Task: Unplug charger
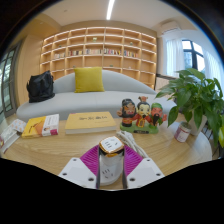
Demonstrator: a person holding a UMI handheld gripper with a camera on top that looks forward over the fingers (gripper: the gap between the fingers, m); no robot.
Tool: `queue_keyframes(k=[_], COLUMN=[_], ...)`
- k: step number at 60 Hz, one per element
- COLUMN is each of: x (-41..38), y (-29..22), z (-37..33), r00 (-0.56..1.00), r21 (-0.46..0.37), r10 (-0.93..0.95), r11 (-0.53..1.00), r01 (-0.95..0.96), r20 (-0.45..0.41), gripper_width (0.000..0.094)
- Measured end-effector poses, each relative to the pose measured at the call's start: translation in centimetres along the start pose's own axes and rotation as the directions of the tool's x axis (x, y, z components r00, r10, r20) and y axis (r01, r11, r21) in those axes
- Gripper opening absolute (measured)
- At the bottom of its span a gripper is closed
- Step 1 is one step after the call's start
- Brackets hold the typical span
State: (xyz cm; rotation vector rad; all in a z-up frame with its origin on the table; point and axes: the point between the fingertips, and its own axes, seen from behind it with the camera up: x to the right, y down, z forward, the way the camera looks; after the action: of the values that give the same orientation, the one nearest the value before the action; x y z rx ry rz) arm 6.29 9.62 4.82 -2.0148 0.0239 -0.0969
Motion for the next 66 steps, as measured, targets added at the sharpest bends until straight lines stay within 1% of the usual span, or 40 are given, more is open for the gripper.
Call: queue_keyframes(k=[3, 10, 11, 13, 15, 16, 17, 18, 19, 20, 22, 25, 27, 29, 32, 35, 37, 39, 40, 42, 45, 49, 51, 55, 58, 64, 66], x=[0.0, 0.1, 0.2, 1.2, 2.4, 2.6, 2.5, 2.1, 2.2, 1.9, 1.5, 2.3, 3.0, 3.9, 5.0, 6.3, 6.6, 8.2, 7.7, 9.6, 10.1, 12.6, 12.5, 13.3, 13.7, 13.8, 13.8], y=[-0.2, -0.7, -1.5, -6.3, -12.6, -15.9, -18.8, -21.4, -24.7, -25.7, -28.4, -31.6, -33.2, -33.0, -31.3, -28.0, -24.7, -22.3, -19.8, -17.2, -10.9, -6.6, -4.2, -0.5, 1.6, 3.8, 3.8], z=[0.0, -0.3, -0.7, -2.7, -6.2, -8.0, -9.5, -10.3, -11.2, -11.5, -12.8, -14.4, -14.7, -15.5, -15.3, -13.5, -11.3, -10.8, -9.0, -8.8, -4.8, -4.9, -4.0, -2.5, -1.7, -1.3, -1.0], r00=[0.999, 0.999, 0.999, 1.0, 0.993, 0.99, 0.993, 0.997, 0.999, 1.0, 0.999, 0.996, 0.997, 0.999, 1.0, 1.0, 0.999, 0.999, 0.999, 0.998, 0.997, 0.998, 0.998, 0.997, 0.998, 0.999, 0.999], r21=[-0.001, -0.009, 0.027, 0.202, 0.364, 0.433, 0.485, 0.515, 0.52, 0.515, 0.508, 0.523, 0.529, 0.528, 0.507, 0.449, 0.397, 0.334, 0.304, 0.233, 0.139, 0.028, -0.014, -0.084, -0.118, -0.168, -0.152], r10=[0.031, 0.045, 0.048, 0.004, -0.074, -0.081, -0.063, -0.038, -0.022, -0.002, 0.024, 0.034, 0.03, 0.012, -0.011, -0.028, -0.037, -0.039, -0.039, -0.048, -0.05, -0.049, -0.045, -0.052, -0.043, 0.015, 0.027], r11=[1.0, 0.999, 0.998, 0.979, 0.926, 0.893, 0.868, 0.855, 0.853, 0.857, 0.86, 0.849, 0.846, 0.848, 0.862, 0.893, 0.917, 0.942, 0.952, 0.971, 0.989, 0.998, 0.999, 0.995, 0.992, 0.986, 0.988], r01=[-0.031, -0.045, -0.049, -0.001, 0.104, 0.122, 0.105, 0.068, 0.037, -0.001, -0.045, -0.075, -0.067, -0.034, 0.0, 0.023, 0.034, 0.04, 0.042, 0.054, 0.057, 0.05, 0.045, 0.048, 0.038, -0.019, -0.031], r20=[0.008, 0.025, 0.023, -0.015, -0.097, -0.114, -0.101, -0.068, -0.035, 0.006, 0.049, 0.087, 0.077, 0.046, 0.019, 0.004, -0.002, -0.009, -0.017, -0.032, -0.052, -0.045, -0.045, -0.049, -0.043, -0.028, -0.027], gripper_width=[0.0262, 0.025, 0.0248, 0.0248, 0.0247, 0.0247, 0.0247, 0.0246, 0.0245, 0.0246, 0.0245, 0.0244, 0.0244, 0.0244, 0.0244, 0.0244, 0.0243, 0.0242, 0.0242, 0.0242, 0.0242, 0.0244, 0.0257, 0.0305, 0.0332, 0.039, 0.0403])
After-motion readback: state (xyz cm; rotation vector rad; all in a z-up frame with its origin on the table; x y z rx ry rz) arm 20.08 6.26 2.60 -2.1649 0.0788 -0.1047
